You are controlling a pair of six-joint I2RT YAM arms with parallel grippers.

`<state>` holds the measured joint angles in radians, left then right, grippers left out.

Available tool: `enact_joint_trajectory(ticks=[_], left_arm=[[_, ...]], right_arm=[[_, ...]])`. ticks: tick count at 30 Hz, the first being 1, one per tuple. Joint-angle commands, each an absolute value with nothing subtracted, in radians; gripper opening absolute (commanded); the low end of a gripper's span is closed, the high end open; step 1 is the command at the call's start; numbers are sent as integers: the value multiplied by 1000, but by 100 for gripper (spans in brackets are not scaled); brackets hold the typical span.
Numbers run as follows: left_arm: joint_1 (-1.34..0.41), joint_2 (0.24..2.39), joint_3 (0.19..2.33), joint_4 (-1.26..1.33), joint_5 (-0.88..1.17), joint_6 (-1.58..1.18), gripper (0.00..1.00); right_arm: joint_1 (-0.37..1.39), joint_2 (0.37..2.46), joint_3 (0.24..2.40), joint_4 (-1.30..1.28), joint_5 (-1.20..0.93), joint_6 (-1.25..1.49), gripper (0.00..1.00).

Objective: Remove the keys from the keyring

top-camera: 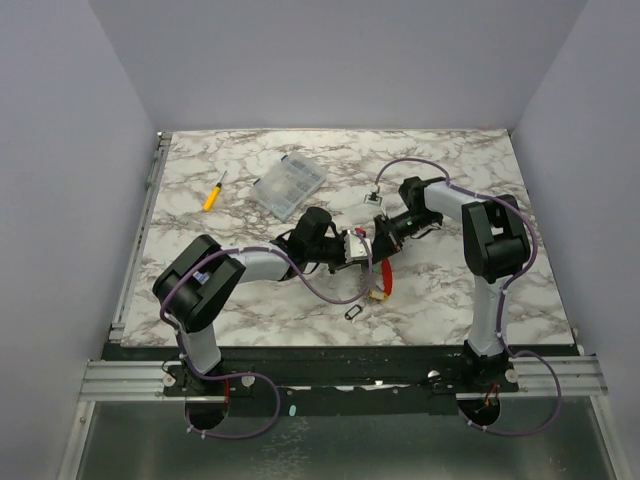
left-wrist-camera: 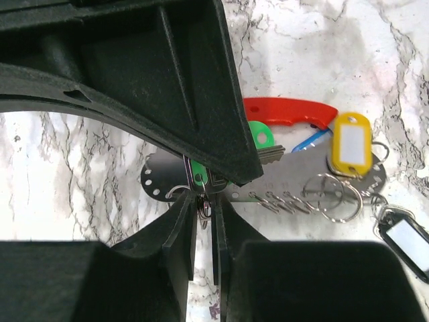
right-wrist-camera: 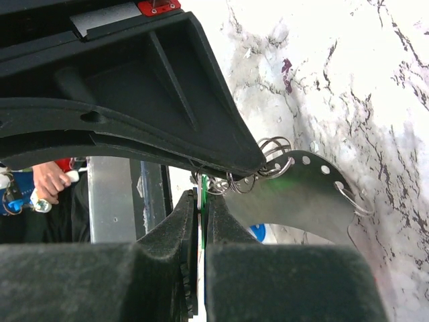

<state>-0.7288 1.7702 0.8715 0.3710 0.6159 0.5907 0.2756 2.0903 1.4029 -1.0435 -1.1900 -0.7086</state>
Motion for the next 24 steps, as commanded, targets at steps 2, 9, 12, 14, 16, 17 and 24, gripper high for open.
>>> enact_joint_trajectory(ticks=[2,9,12,14,16,17,24], left_arm=[[-734,1771,861,339,586,621,24],[-734,1775,877,337,598,615,32],[-734,1772,869,322,606,635,37],[-734,1770,863,319,604,640,42],[-734,1769,861,310,613,647,46],[-735,1767,860,306,617,649,47],[-735,1760,860,314,616,639,23]], right_arm=[[281,2033,1423,-1108,-1234,-738,1],[281,2042,1431,-1120,-1238,-744,1],[280,2037,1438,-1122,-1234,-742,1],[281,2034,1440,-1121,-1233,-741,1],[281,2036,1442,-1120,-1232,-738,1],[281,2037,1443,-1120,-1234,-738,1],[281,2043,1443,-1123,-1237,-739,1]])
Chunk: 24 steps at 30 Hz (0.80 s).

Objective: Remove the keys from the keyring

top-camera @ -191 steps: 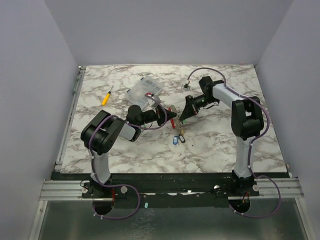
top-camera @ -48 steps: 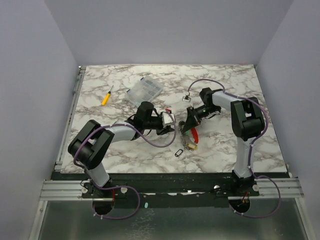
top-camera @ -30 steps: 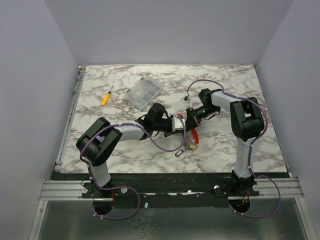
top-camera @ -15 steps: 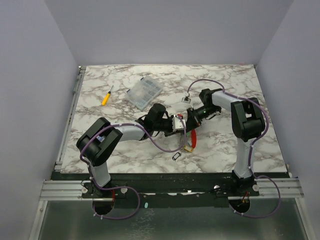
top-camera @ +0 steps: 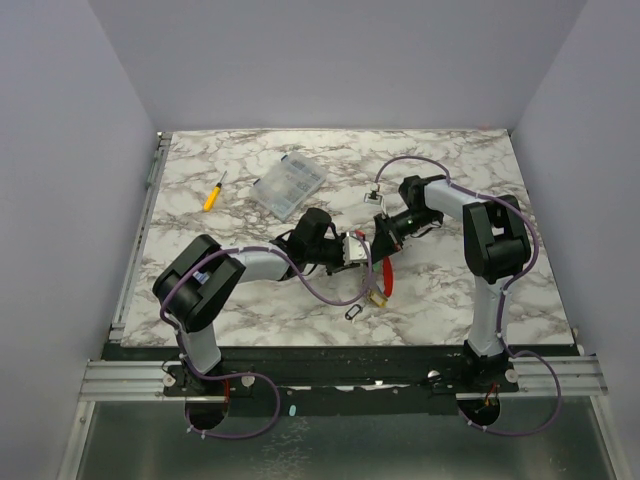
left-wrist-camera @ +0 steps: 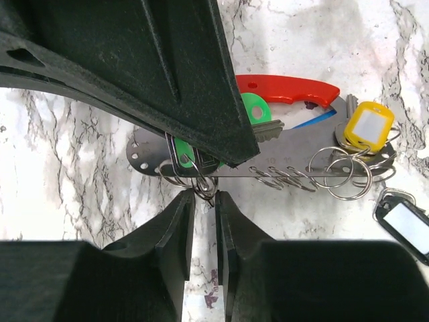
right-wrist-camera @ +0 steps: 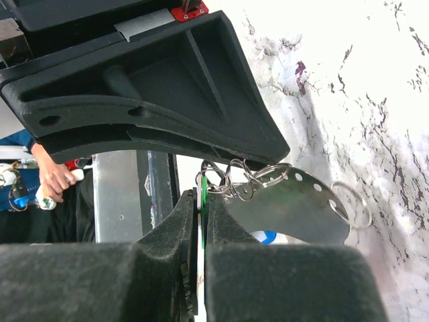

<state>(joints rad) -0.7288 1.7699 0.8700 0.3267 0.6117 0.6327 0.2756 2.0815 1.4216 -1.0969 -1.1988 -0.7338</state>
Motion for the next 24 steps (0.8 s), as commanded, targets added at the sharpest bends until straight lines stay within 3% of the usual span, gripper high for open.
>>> enact_joint_trajectory(ticks=[1,5,8,15,20,24], left_arm=[[-735,1760,859,317,620,634,25],[-735,1750,862,327,643,605,47],[-734,1737,862,341,651,586,51],[-734,1721,856,358,673,549,30],[-735,1718,856,375,687,522,27],[-734,1725,853,381,678,530,5]], right_arm=[[281,2042,1441,-1122,-1237,-739,1],[281,2043,1436,-1119,-1235,-738,1],[280,2045,1434,-1117,-1235,-738,1],[281,2045,1431,-1115,-1235,-739,1],[281,2046,1430,-1115,-1238,-738,1],[280,2042,1429,-1120,-1242,-741,1]])
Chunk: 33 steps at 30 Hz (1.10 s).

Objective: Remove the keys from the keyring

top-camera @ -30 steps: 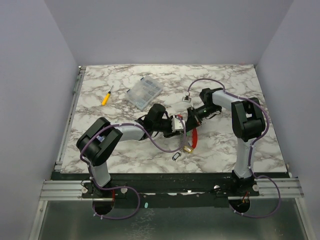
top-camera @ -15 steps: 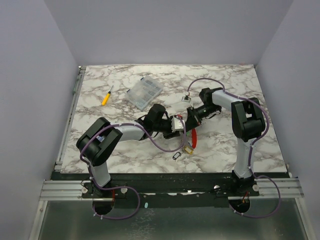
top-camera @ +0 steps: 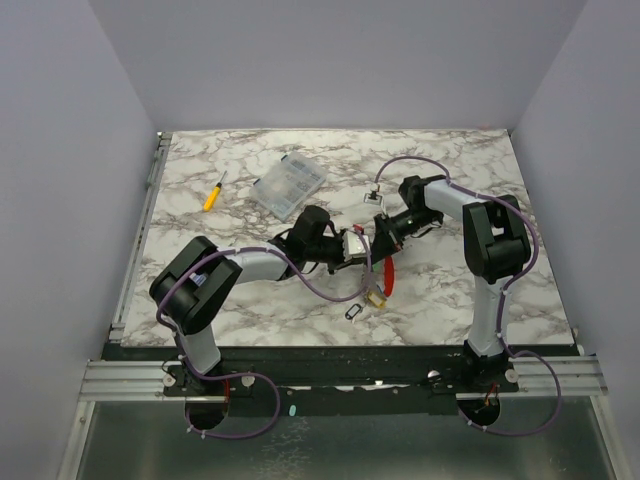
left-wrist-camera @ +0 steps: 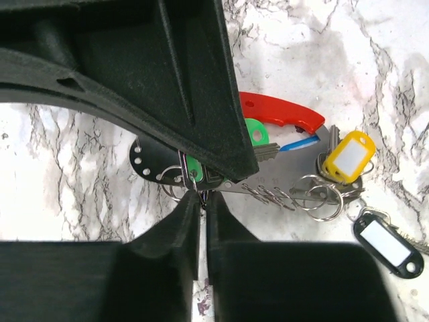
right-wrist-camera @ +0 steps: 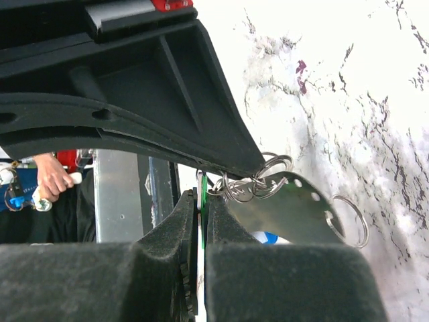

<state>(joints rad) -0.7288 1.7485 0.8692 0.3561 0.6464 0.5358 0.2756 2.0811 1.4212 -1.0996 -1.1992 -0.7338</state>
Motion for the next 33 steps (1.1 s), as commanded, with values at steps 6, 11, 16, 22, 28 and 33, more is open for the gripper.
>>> enact_joint_trajectory(ticks=[6,11,16,22,28,33], left_arm=[[-721,1715,820,386,671,537,0],[-662,1691,760,577,715,353,0],[-651,1691,730,686,727,253,0],[-647,1724,715,748,740,200,0],[-616,1758,746,752,697,112,0],[-609,1815,804,752,643,61,0]], right_arm=[[251,2037,1441,-1139,-1232,-747,1],[200,2041,1401,-1083,-1173,-705,1],[198,2052,1360,-965,-1105,-596,1],[205,2082,1366,-894,-1083,-533,1],[206,2056,1387,-940,-1111,-573,1],[202,1982,1379,-950,-1112,-573,1]])
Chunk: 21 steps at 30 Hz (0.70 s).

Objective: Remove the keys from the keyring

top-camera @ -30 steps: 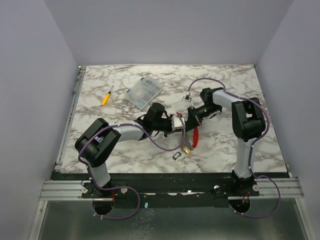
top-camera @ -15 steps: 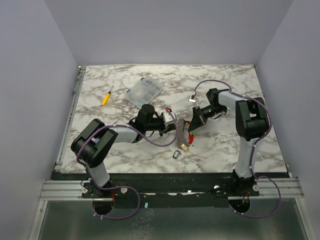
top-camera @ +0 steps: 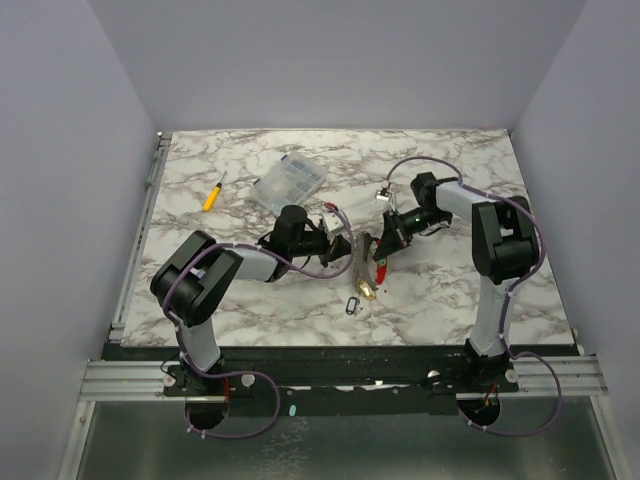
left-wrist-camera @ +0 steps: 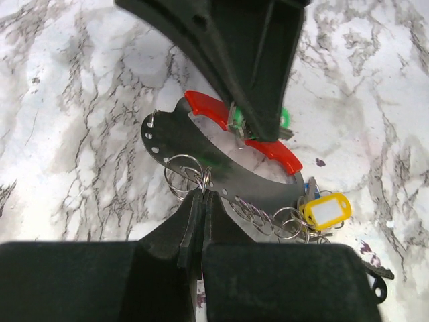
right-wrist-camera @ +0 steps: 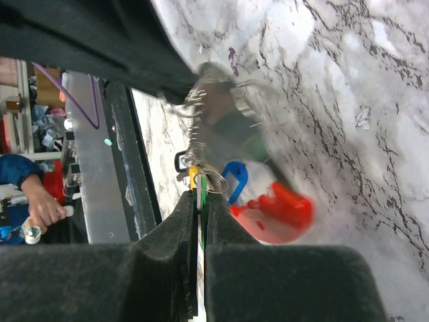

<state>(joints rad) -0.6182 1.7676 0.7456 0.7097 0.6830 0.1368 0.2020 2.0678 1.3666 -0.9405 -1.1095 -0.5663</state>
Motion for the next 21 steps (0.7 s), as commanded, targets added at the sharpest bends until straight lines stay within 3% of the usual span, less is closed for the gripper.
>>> enact_joint_trajectory(ticks=[1,13,17,19,21], left_arm=[[-609,1824,818,752,636,48,0],[-621,2010,1019,724,536,-105,0],[-619,2015,1052,668,545,-93,24],[-615,1993,1061,621,543,-82,43],[-597,1969,1084,543,551,-73,69]], right_arm=[[199,1966,1374,-948,-1113,-570,1],[155,1815,1354,-934,-1119,-541,1],[155,1775,1323,-912,-1111,-534,1],[155,1756,1306,-897,-1108,-534,1],[155,1743,1289,-882,-1123,-529,1]])
